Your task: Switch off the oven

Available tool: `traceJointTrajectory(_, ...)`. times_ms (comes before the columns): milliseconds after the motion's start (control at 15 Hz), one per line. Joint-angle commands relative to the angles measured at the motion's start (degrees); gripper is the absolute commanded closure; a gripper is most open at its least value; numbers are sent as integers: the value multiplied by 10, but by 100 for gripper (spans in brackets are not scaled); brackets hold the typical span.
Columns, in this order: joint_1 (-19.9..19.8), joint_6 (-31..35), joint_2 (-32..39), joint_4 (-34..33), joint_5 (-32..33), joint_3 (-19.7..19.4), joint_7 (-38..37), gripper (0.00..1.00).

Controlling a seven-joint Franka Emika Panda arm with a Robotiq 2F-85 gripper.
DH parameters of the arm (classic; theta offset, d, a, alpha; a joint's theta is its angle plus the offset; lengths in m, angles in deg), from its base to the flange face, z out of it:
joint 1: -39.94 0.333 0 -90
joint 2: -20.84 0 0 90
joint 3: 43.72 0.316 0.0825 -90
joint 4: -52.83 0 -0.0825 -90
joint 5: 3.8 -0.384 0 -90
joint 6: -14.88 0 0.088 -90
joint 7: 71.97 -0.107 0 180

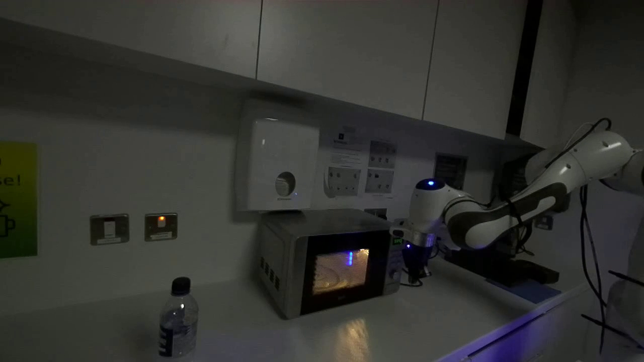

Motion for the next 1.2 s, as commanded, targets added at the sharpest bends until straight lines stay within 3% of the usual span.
traceJointTrajectory(0, -2, 28, -32, 27, 49, 0, -58, 100)
traceJointTrajectory(667, -14, 104, -38, 48, 128, -7, -161, 100)
traceJointTrajectory(1133, -24, 119, -35, 57, 185, -12, -214, 100)
